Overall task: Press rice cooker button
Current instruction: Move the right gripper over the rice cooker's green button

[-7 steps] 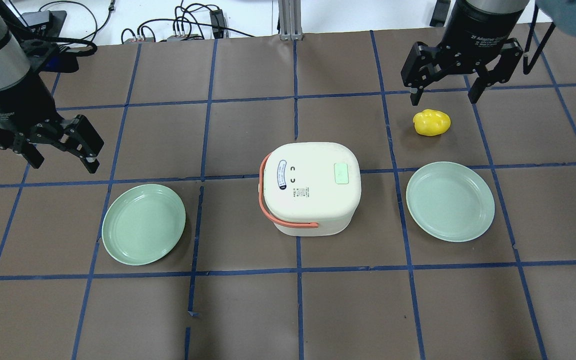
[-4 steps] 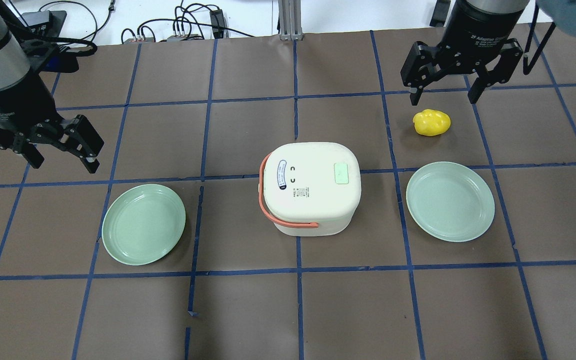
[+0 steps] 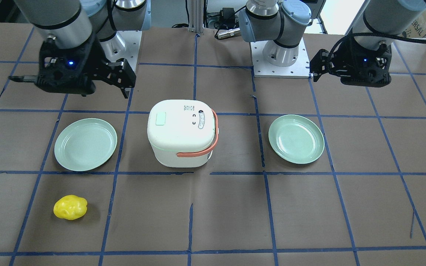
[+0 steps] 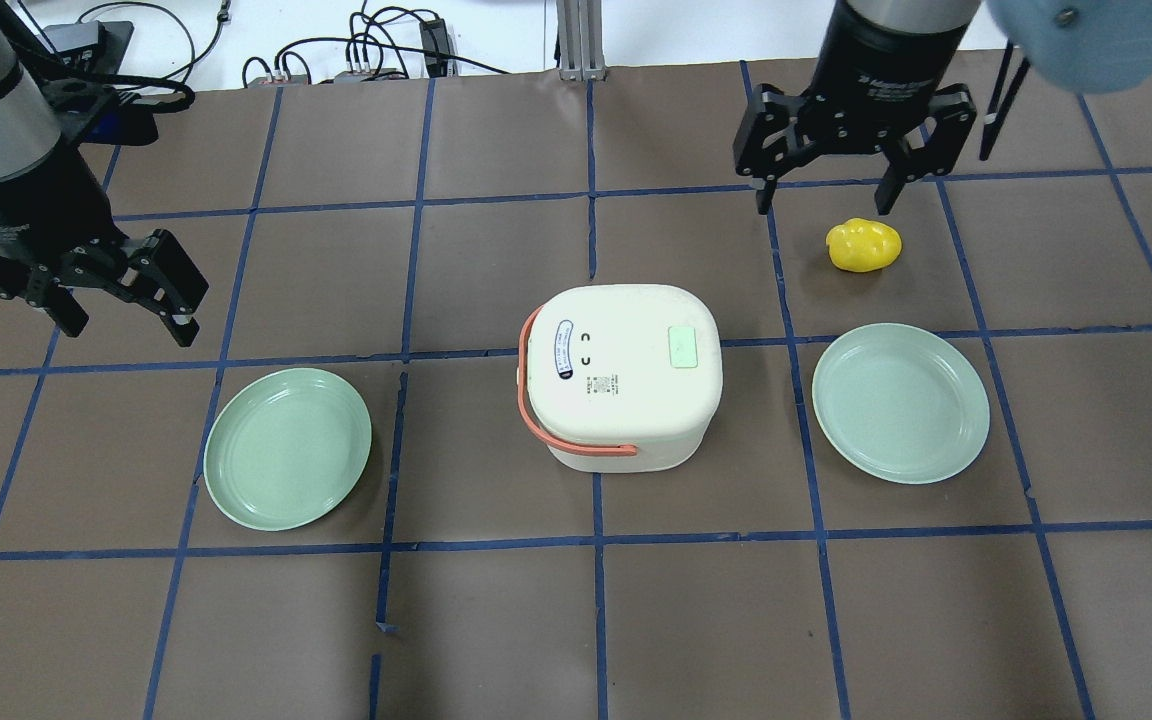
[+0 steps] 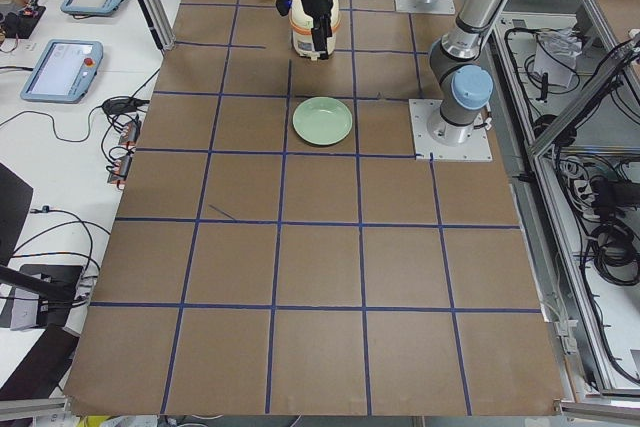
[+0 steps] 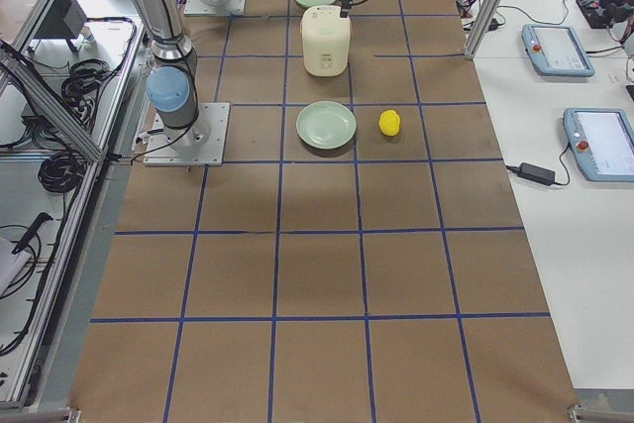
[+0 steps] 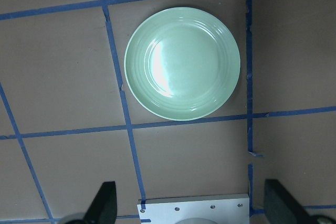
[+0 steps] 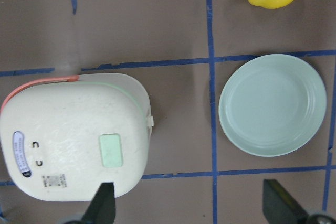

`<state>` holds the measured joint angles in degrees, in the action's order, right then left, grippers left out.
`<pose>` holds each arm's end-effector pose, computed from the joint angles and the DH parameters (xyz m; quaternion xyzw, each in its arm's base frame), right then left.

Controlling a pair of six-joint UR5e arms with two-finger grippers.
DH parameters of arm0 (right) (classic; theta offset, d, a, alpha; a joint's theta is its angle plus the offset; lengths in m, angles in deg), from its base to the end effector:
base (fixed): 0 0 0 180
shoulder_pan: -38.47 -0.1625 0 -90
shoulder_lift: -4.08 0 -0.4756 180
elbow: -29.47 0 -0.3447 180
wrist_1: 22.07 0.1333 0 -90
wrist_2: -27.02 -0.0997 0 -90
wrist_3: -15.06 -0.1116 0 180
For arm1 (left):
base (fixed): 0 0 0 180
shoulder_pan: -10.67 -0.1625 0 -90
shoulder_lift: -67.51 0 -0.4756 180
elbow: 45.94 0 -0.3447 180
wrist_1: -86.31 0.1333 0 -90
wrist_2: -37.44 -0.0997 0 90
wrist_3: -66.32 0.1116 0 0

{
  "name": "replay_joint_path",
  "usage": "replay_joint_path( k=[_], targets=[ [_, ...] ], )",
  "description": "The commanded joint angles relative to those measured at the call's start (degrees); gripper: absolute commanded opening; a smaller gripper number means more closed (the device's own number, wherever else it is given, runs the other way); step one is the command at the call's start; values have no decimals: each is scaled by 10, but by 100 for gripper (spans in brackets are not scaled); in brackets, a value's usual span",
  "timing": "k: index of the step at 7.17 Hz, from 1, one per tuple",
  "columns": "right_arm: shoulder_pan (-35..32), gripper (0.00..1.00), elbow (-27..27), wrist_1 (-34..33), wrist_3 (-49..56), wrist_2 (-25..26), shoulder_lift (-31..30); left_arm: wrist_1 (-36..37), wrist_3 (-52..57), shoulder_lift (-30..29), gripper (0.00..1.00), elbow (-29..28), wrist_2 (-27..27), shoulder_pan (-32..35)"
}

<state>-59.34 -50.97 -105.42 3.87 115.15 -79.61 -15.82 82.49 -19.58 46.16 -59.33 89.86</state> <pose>0.2022 -0.4662 0.5375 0.0300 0.9990 0.0319 0.0112 -0.0436 -0.4120 0.5141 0.0523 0.9920 0.1094 0.0342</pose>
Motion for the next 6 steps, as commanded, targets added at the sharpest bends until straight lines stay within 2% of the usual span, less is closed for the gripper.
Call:
replay_joint_path(
  k=[1,2,3,4,6],
  targets=[
    [-83,91,-3,-51,-106,-2,22,0,0,0,100,0,0,0],
    [-101,51,-10,-55,-133,-24,28,0,0,0,100,0,0,0],
    [-106,24,-11,-54,-136,-56,40,0,0,0,100,0,0,0],
    [-99,13,-12,-55,-126,-52,54,0,0,0,100,0,0,0],
    [-76,7,-28,-57,-74,-43,56,0,0,0,100,0,0,0]
  ],
)
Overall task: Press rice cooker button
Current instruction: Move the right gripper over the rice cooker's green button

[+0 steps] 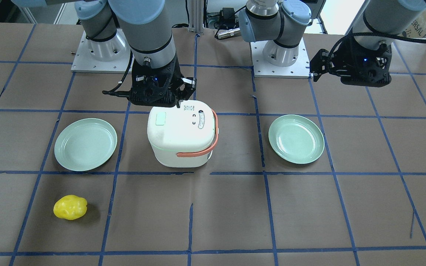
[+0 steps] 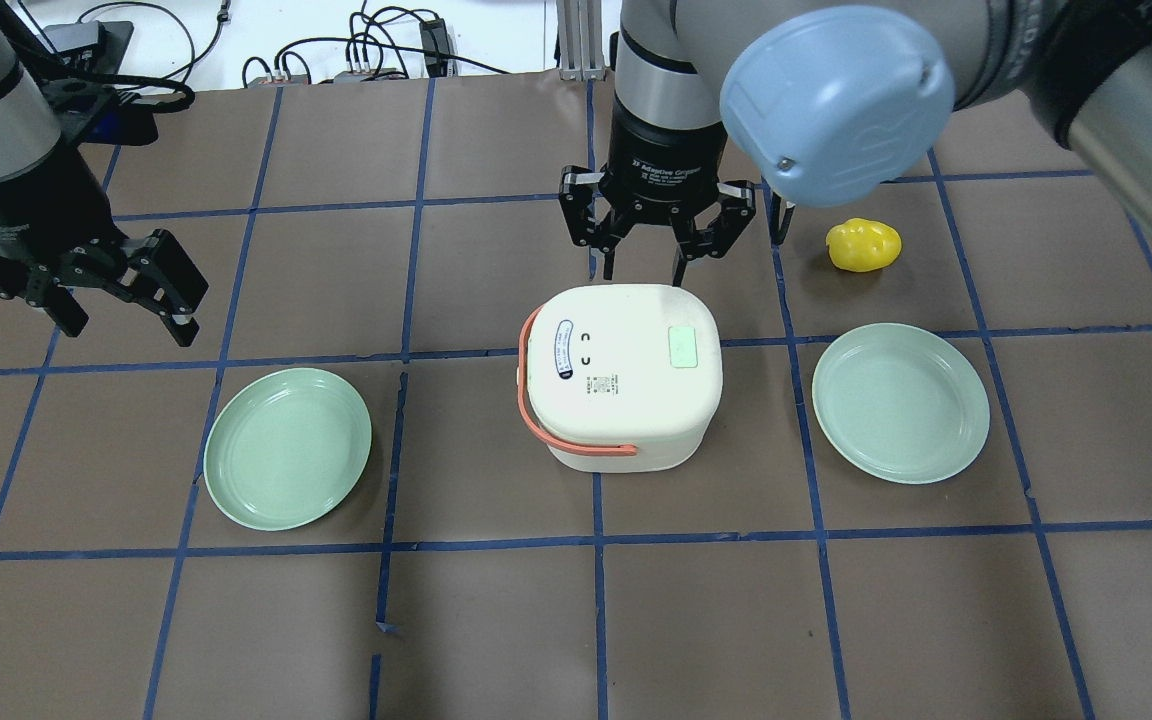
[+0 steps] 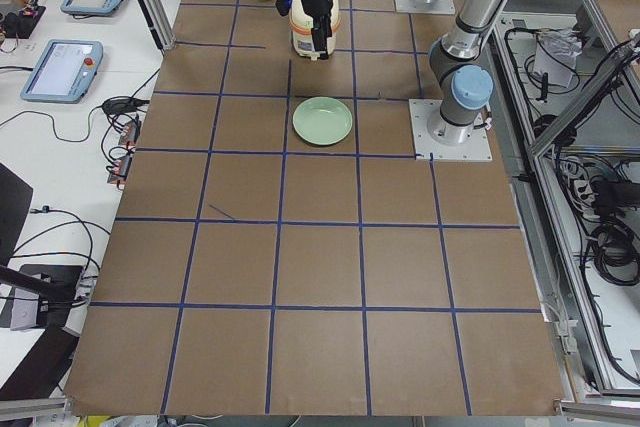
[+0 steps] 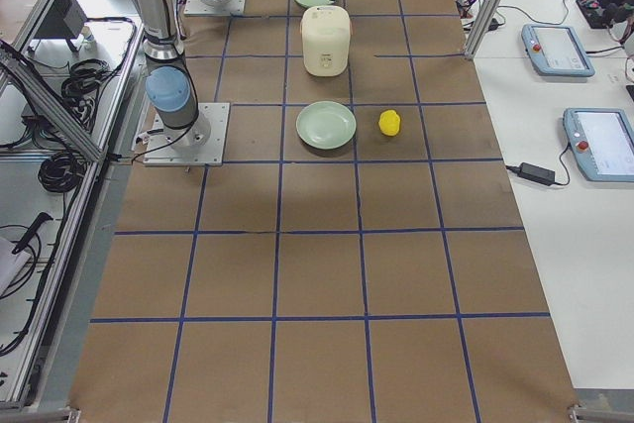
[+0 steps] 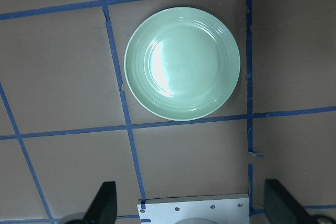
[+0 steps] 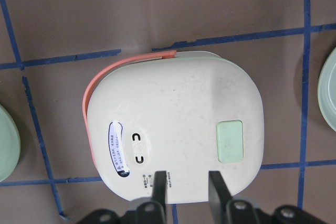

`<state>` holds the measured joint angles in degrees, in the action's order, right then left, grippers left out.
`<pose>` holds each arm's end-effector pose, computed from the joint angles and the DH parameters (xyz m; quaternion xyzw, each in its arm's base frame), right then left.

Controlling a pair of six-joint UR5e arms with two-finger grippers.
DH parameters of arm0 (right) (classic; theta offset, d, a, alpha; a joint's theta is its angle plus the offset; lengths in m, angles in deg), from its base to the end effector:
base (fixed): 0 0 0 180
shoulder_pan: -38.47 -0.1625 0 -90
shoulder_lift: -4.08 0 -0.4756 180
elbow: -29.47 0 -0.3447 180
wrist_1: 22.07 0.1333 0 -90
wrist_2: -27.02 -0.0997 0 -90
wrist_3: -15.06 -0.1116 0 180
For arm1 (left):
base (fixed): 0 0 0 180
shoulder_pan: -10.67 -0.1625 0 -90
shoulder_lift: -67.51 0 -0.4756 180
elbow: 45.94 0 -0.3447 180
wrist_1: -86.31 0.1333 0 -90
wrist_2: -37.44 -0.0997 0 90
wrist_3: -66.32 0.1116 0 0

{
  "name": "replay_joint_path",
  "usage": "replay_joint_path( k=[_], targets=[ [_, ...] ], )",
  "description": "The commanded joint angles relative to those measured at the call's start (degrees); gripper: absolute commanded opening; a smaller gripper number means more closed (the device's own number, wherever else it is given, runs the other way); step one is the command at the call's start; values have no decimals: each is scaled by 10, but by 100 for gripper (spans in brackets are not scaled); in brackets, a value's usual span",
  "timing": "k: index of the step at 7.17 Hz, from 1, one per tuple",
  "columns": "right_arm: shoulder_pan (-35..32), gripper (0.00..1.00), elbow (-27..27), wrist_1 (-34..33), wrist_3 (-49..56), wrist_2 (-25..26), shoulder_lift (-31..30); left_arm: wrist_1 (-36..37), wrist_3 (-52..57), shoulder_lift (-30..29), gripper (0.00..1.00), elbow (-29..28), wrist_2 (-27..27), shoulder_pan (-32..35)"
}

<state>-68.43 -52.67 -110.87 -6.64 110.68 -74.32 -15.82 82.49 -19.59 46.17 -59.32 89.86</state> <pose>0.2932 -0.4642 0.4868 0.0442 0.9966 0.0589 0.0379 -0.0437 -0.4121 0.5140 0.0523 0.9920 0.1096 0.0340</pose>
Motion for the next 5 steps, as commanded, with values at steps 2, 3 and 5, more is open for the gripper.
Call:
replay_joint_path(
  k=[2,3,5],
  targets=[
    [50,7,-49,-29,48,0,0,0,0,1,100,0,0,0],
    [51,7,-70,-59,45,1,0,0,0,0,100,0,0,0],
    [50,7,-98,-85,39,1,-5,0,0,0,100,0,0,0]
  ],
)
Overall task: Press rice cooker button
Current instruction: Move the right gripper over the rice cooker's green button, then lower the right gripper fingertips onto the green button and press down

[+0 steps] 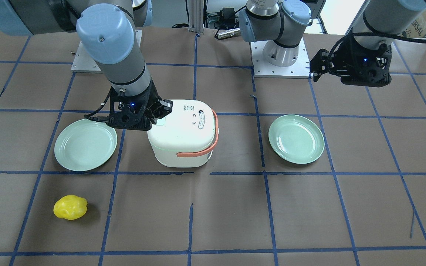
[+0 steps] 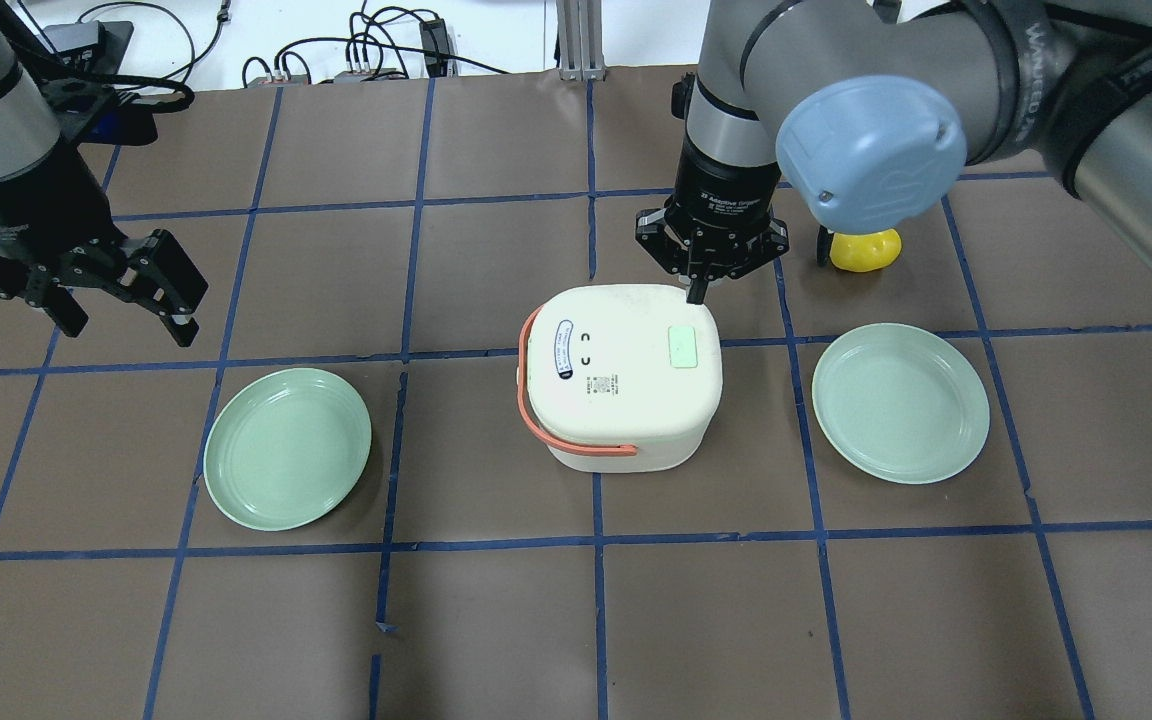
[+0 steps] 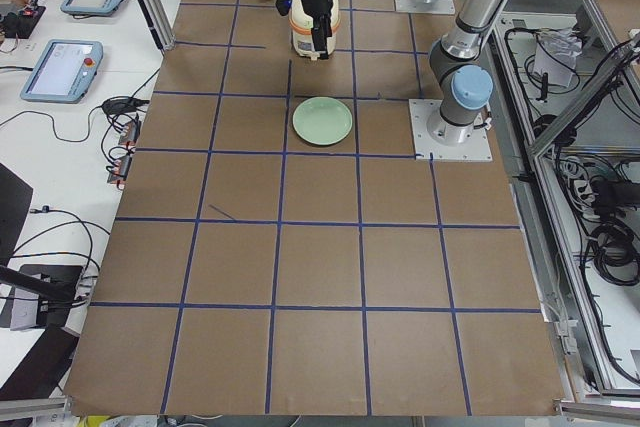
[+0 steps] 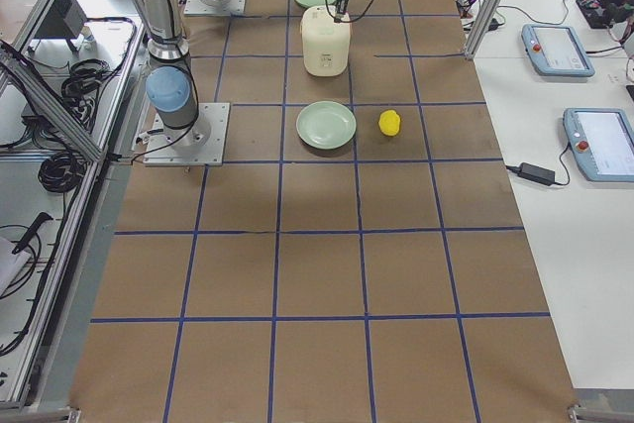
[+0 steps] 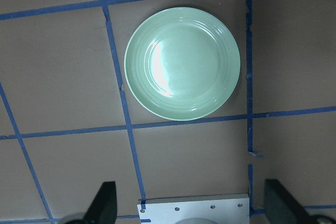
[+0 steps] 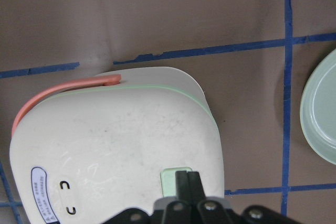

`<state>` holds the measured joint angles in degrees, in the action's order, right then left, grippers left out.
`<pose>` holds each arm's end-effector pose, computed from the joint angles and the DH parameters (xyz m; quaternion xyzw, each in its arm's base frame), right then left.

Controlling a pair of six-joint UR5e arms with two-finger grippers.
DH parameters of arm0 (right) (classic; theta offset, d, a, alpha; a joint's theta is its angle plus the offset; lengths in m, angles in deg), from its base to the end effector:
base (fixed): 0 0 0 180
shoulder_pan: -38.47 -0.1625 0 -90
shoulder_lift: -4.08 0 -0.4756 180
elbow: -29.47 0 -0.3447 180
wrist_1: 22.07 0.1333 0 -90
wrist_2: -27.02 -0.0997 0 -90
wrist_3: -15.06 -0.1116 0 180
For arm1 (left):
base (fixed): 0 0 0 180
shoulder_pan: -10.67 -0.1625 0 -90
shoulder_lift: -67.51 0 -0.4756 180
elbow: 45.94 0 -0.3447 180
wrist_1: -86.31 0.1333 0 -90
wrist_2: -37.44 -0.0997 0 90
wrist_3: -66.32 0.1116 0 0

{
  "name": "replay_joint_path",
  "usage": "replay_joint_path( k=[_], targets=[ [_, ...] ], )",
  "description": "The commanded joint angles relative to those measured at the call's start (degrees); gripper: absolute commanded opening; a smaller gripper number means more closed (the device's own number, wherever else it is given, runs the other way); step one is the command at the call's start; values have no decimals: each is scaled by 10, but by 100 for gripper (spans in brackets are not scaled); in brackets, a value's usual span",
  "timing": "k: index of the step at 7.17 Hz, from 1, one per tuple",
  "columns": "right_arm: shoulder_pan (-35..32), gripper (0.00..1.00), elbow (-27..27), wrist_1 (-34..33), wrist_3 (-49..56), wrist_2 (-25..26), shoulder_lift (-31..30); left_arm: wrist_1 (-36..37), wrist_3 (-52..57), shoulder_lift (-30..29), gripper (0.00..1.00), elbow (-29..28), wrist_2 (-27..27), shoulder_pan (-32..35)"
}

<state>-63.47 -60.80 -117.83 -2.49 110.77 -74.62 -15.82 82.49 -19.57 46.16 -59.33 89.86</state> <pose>0.2496 -0.4775 0.4393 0.0516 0.9959 0.0628 0.0398 -0.0437 -0.4120 0.5142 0.0523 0.9920 0.1094 0.0342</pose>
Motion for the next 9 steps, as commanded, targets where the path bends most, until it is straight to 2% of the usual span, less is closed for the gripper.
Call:
replay_joint_path(
  k=[1,9],
  targets=[
    [0,7,-17,-14,-3,0,-2,0,0,0,100,0,0,0],
    [-4,8,-27,-6,-1,-10,4,0,0,0,100,0,0,0]
  ],
)
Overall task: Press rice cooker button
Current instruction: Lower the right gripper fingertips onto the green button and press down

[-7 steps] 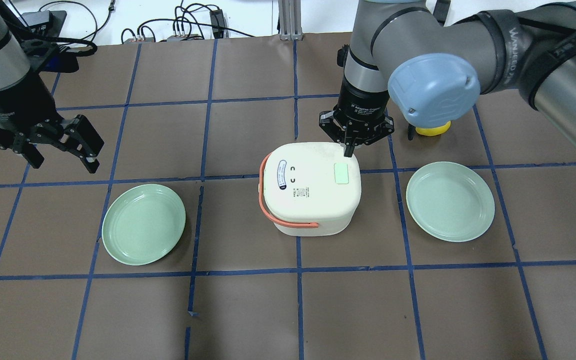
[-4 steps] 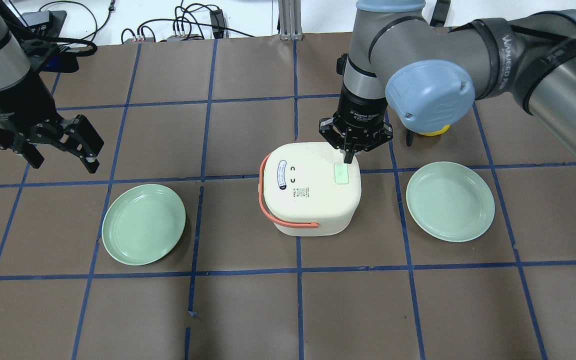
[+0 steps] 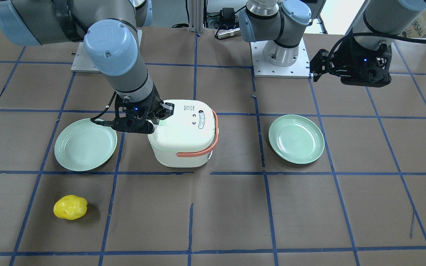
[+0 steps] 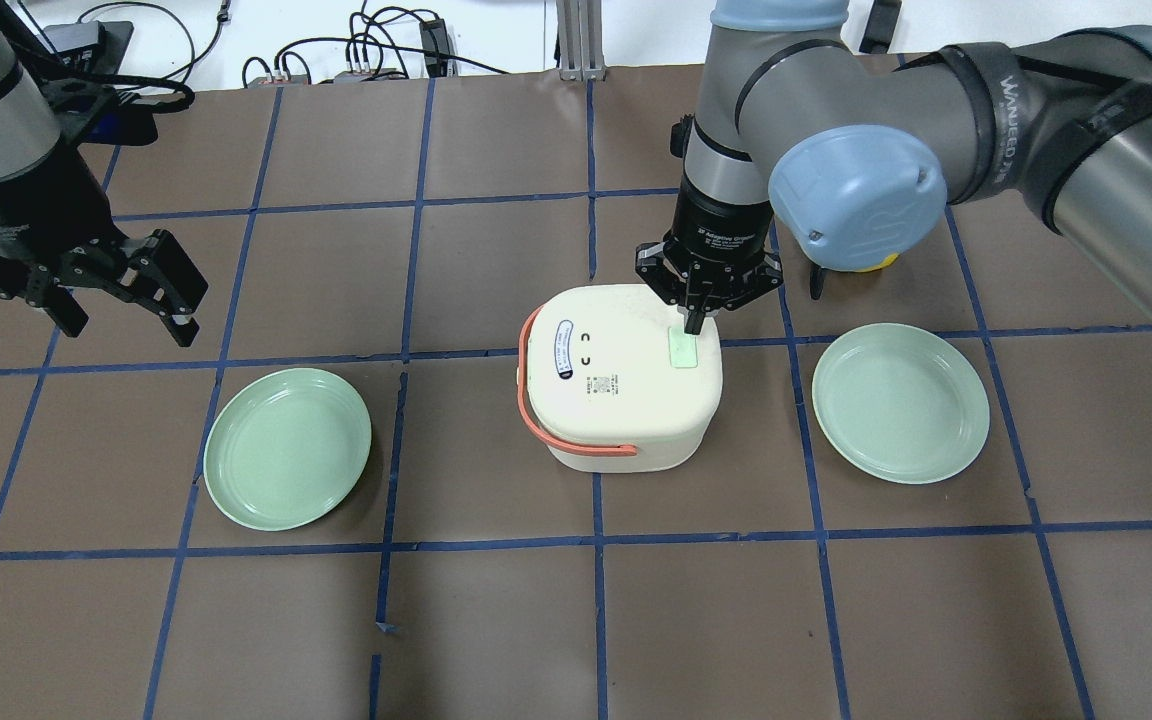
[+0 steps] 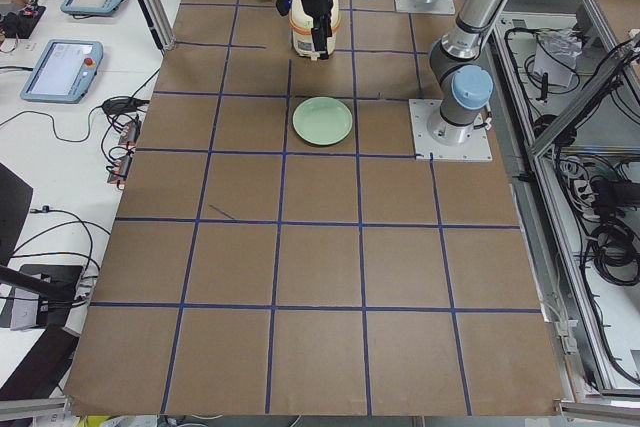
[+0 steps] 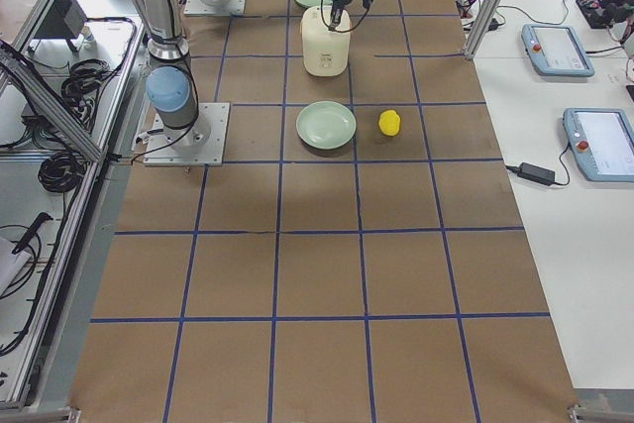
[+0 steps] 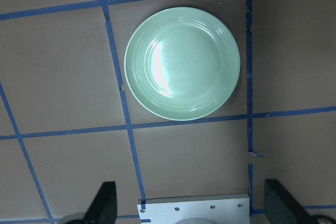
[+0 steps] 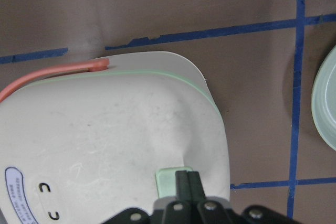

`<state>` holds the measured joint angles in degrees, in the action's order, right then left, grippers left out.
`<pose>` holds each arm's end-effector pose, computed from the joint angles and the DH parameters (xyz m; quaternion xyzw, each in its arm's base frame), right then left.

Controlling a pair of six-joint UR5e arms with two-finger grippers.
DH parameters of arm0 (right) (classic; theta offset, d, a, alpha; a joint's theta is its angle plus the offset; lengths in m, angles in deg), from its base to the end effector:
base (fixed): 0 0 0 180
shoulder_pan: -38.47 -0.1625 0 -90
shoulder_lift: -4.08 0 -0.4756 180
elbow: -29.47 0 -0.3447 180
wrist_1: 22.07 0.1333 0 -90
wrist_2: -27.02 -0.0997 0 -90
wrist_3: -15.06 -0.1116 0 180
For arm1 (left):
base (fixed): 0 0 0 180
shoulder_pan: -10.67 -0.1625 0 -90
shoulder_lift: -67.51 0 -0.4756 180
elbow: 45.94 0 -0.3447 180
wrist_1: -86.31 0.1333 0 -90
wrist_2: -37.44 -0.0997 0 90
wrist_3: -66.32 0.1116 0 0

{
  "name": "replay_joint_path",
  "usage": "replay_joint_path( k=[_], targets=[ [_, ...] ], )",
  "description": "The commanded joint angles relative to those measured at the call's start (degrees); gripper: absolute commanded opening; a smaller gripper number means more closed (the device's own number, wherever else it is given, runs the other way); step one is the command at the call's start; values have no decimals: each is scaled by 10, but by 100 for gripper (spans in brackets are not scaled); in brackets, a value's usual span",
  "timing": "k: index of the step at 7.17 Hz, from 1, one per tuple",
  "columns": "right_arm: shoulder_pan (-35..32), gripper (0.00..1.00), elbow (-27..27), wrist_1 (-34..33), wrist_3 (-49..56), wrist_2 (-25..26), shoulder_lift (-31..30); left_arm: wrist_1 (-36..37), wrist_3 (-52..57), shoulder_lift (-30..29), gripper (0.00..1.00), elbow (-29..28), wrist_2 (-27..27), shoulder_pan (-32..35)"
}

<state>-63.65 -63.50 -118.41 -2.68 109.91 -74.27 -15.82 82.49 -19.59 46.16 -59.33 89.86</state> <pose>0.2514 -0.4700 0.4174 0.0533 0.9941 0.0856 0.0412 -0.0436 -0.4121 0.5141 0.0523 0.9920 0.1095 0.0341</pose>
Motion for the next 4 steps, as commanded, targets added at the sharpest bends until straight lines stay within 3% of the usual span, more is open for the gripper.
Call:
replay_joint_path(
  k=[1,4],
  targets=[
    [-2,9,0,0,1,-1,1,0,0,0,100,0,0,0],
    [-2,9,-11,-4,2,-3,1,0,0,0,100,0,0,0]
  ],
)
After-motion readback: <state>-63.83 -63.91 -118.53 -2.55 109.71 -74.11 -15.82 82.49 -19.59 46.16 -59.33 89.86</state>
